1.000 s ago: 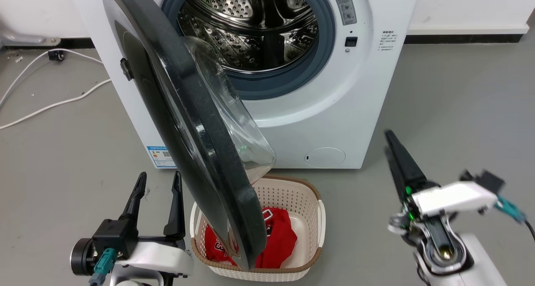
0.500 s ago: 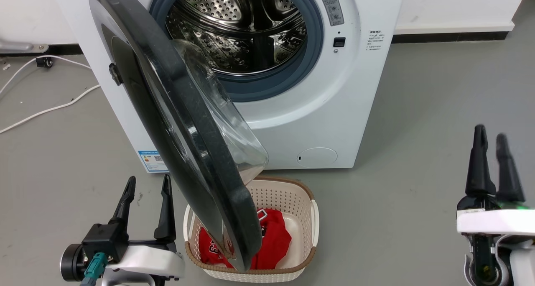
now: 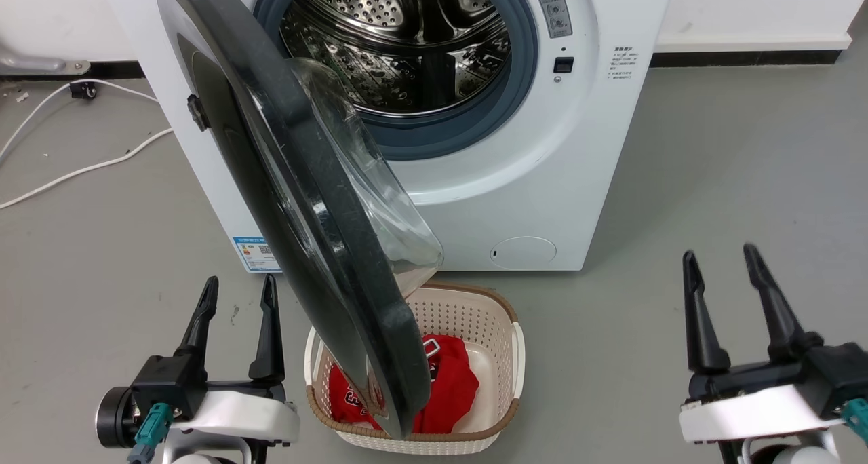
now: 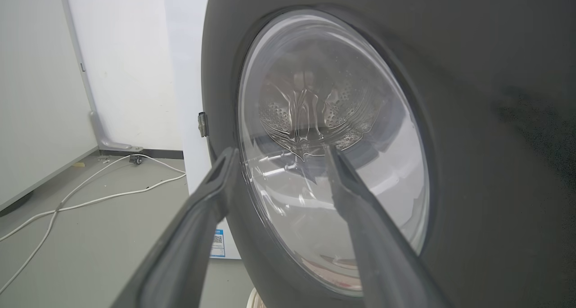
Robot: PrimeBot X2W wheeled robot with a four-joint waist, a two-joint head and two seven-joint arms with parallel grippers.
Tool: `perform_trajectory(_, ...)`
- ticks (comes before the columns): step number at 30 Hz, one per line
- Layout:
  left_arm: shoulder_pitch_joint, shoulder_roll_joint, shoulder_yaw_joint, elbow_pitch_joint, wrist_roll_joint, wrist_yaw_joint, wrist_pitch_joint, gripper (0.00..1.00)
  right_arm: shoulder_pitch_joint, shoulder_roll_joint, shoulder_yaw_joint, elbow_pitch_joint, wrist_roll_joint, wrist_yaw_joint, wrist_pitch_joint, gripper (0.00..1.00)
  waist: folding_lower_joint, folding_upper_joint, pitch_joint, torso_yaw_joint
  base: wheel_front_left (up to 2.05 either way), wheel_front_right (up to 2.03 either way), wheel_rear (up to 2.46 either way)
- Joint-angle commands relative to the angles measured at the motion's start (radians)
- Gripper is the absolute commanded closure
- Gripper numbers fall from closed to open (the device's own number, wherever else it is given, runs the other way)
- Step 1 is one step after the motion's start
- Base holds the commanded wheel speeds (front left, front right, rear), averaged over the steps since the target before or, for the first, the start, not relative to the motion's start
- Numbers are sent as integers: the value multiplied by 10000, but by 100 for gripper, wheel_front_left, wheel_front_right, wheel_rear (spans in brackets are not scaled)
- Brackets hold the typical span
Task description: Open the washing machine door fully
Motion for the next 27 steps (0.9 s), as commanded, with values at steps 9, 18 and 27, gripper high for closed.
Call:
perform_trajectory(9, -22, -3, -8, -66, 10, 3, -23, 0, 13, 25, -69, 1157, -119, -3, -16, 0, 0, 0, -1, -27, 0, 0, 0)
perform_trajectory(18, -48, -3, -67, -77, -30, -40, -23, 0, -158, 25, -100, 1410, 8, -3, -17, 0, 0, 0, -19, -10, 0, 0, 0)
perform_trajectory(27, -154, -3, -20, -520, -48, -88, -23, 100, -202, 26, -114, 1489, 63, -3, -17, 0, 0, 0, 29, -12, 0, 0, 0)
